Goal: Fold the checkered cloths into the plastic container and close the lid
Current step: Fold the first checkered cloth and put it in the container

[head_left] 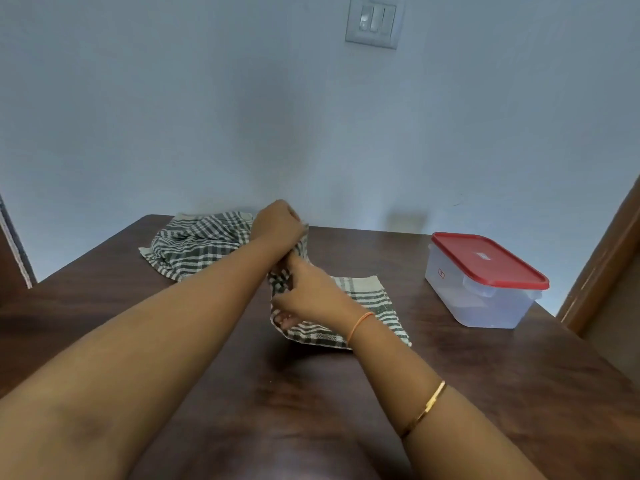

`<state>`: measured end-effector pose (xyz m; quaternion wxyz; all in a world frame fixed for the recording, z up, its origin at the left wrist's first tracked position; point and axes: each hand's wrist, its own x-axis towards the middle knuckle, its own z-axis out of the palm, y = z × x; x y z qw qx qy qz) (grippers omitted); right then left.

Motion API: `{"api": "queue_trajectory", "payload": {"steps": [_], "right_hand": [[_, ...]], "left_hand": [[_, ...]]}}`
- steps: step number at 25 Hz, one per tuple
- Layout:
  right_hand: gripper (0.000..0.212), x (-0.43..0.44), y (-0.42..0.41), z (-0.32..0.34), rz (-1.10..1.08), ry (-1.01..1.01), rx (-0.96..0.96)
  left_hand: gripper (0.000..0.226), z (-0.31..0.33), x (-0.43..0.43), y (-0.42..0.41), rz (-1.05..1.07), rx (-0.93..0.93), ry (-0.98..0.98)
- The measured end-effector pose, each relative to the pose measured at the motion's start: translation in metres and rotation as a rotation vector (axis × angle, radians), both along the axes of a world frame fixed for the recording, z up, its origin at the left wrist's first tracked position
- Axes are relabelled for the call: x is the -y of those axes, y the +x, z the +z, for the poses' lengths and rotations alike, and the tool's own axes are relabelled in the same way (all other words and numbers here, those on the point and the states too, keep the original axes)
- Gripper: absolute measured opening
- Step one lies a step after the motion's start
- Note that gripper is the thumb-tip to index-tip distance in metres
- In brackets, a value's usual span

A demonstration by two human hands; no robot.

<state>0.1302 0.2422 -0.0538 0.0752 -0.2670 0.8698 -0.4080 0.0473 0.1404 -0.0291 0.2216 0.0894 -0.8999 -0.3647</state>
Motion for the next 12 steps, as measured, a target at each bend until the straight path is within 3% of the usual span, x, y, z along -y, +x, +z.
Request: {"api": "queue_trajectory", "payload": {"steps": [2, 5, 8, 12], "right_hand": [[0.034, -0.022, -0.003, 0.013, -0.017, -0.197, 0.300], [0.020, -0.070, -0.013, 0.024, -0.084, -0.252, 0.414], [0.017, -0.113, -0.019, 0.016, -0.204, -0.150, 0.441], [0.021, -0.144, -0.022, -0.007, -0.330, 0.070, 0.539]], "left_hand": [[0.026, 0.011, -0.022, -0.012, -0.055, 0.046, -0.027], [0.035, 0.012, -0.055, -0.021, -0.108, 0.119, 0.027], [0.024, -0.009, -0.078, -0.029, -0.137, 0.172, 0.124], [0.029, -0.037, -0.107, -0.035, -0.171, 0.174, 0.326]]}}
